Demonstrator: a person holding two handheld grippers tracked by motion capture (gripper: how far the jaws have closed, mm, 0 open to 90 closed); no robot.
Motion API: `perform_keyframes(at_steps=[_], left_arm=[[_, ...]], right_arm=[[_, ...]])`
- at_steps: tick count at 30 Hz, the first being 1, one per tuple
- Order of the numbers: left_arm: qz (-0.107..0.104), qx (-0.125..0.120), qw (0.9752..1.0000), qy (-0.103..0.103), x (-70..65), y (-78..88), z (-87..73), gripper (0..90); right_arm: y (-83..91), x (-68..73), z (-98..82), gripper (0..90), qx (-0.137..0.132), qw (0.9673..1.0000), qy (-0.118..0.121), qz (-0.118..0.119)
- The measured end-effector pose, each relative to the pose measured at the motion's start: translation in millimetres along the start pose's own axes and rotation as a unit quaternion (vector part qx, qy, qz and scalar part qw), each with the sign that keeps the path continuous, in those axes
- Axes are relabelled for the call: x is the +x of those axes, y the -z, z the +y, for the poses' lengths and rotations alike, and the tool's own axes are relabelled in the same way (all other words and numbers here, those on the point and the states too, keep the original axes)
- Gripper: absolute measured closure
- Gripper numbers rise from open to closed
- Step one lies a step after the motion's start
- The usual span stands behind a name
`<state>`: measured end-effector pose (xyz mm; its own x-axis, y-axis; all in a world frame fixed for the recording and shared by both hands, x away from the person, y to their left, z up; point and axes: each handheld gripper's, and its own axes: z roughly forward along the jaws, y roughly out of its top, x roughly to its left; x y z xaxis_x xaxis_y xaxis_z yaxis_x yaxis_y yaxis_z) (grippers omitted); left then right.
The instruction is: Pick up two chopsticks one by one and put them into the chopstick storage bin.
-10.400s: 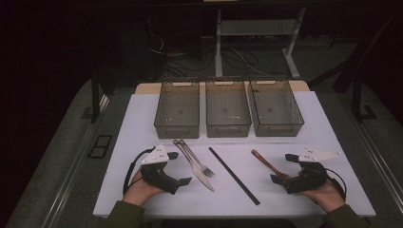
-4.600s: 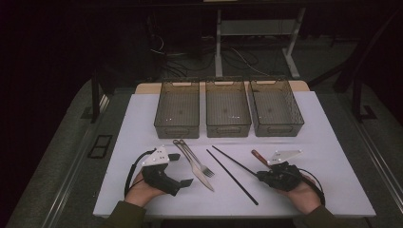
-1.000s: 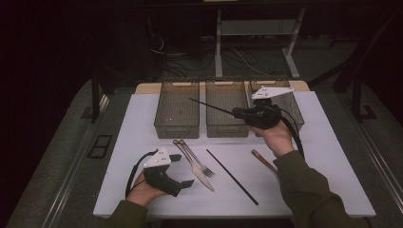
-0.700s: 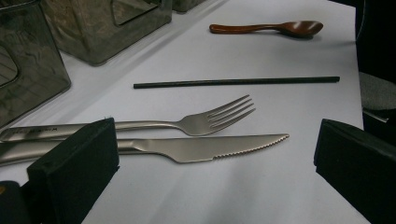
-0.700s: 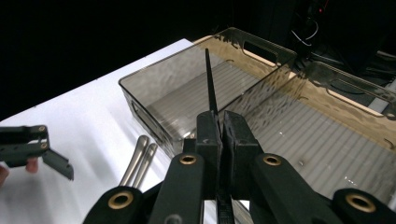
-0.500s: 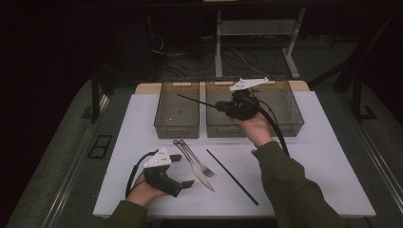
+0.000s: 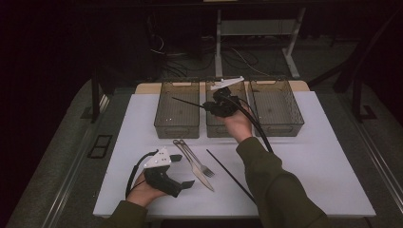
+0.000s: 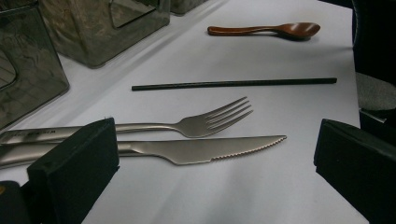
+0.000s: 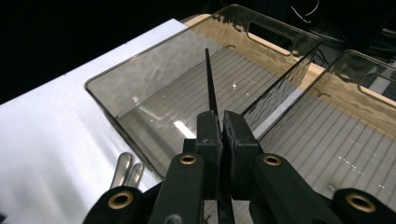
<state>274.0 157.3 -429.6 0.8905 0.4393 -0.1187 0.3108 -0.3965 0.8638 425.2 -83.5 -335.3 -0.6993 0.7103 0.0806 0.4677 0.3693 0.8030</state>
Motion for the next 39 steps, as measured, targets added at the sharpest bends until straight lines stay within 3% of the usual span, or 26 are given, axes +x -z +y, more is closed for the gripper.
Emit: perform_keyframes(at_steps=[6,15,24,39], left_arm=[[0.000,-0.001,1.0000,-0.001,0.0,0.1,0.1,0.0],[-0.003,-0.001,1.0000,-0.001,-0.4,0.0,0.1,0.0],[-0.004,0.000,1.0000,-0.002,-0.9,-0.7,0.5,0.0],[-0.008,0.001,1.0000,-0.001,-1.2,-1.8,0.6,0.0]], right_arm=[[-28.5,5.5,6.9,85.7,0.017,0.9997,0.008,-0.012],[-56.2,7.4,11.7,85.7,0.036,0.9992,-0.001,-0.016],[-72.2,9.3,15.2,85.6,0.055,0.9982,0.000,-0.025],[-92.1,13.4,14.3,84.8,0.079,0.9967,-0.011,-0.013]])
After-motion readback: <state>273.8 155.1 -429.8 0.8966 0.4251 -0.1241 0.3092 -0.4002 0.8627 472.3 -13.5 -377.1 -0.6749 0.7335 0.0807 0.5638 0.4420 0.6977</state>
